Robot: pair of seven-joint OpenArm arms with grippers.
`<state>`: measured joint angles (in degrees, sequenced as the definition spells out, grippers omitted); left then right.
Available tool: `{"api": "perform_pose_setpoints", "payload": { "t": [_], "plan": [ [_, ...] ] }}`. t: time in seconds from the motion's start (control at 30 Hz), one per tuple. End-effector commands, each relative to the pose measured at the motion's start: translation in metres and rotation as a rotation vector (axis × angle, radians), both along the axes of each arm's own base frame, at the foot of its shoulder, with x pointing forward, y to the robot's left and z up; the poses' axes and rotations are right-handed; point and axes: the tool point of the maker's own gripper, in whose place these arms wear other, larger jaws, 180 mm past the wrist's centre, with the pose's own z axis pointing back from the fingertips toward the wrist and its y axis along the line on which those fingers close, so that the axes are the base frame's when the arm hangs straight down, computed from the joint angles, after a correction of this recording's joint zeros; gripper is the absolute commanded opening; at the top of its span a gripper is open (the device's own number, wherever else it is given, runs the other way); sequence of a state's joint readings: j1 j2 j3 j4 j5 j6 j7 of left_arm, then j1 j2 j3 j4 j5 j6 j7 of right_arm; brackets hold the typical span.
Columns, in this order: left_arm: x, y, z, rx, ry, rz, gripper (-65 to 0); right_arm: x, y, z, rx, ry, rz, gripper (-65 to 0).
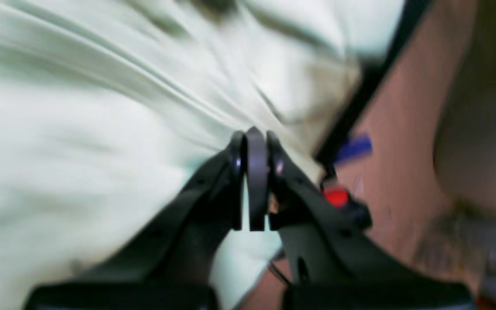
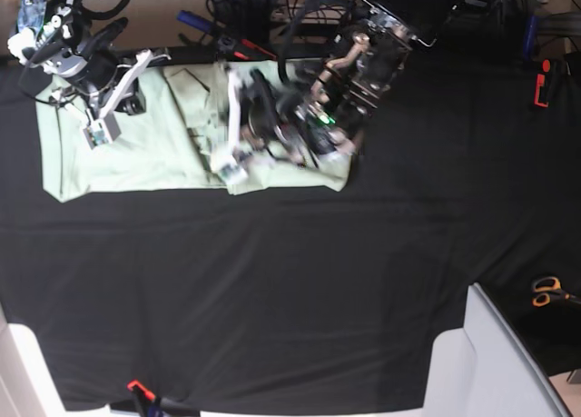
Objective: Fold the T-shirt properly
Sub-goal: 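Withdraw the left gripper and move the right gripper to the shirt end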
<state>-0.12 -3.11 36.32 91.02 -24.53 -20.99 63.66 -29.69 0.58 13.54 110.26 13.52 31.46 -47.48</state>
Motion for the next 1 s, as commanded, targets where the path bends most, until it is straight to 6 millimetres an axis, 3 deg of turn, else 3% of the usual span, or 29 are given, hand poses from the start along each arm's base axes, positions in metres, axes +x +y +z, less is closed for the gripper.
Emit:
{"api": "perform_pose_setpoints", "payload": {
  "t": [0.0,0.1,0.2,0.33,0.43,0.53,0.63,0.7,0.8,0.93,0.97],
  "plan": [
    [0.02,0.002,0.019,-0.045,-0.056,0.045,-65.0,0.006,0.001,0.009,0.009,-0.039,0.001,-65.0],
    [0.047,0.042,0.026,-0.001,-0.078,0.173,-65.0,0.011,0.0,0.01,0.002,-0.047,0.003,-65.0],
    [0.06,0.11,0.018,0.139,-0.088,0.313,-65.0,0.018,-0.021,0.015,-0.038,-0.067,-0.02,-65.0],
    [0.042,0.202,0.007,0.335,-0.115,0.42,-65.0,0.034,-0.057,0.027,-0.1,-0.114,-0.075,-64.9],
    [0.022,0.258,0.005,0.393,-0.131,0.517,-65.0,0.053,-0.084,0.042,-0.135,-0.174,-0.144,-64.7],
    [-0.002,0.299,0.003,0.434,-0.103,0.618,-65.0,0.069,-0.103,0.047,-0.147,-0.187,-0.178,-64.6],
    [-0.023,0.321,0.001,0.454,-0.092,0.682,-65.0,0.077,-0.134,0.039,-0.137,-0.119,-0.224,-64.0],
    [-0.032,0.324,-0.001,0.438,-0.099,0.721,-65.0,0.075,-0.163,0.028,-0.102,-0.049,-0.34,-58.9],
    [-0.042,0.332,-0.002,0.427,-0.1,0.78,-65.0,0.071,-0.191,0.019,-0.087,0.011,-0.406,-44.0],
    [-0.048,0.335,-0.001,0.417,-0.094,0.821,-65.0,0.066,-0.2,0.004,-0.057,0.06,-0.418,-15.7],
    [-0.048,0.333,-0.002,0.411,-0.092,0.806,-65.0,0.065,-0.201,0.0,-0.04,0.068,-0.42,-11.5]
  ]
}}
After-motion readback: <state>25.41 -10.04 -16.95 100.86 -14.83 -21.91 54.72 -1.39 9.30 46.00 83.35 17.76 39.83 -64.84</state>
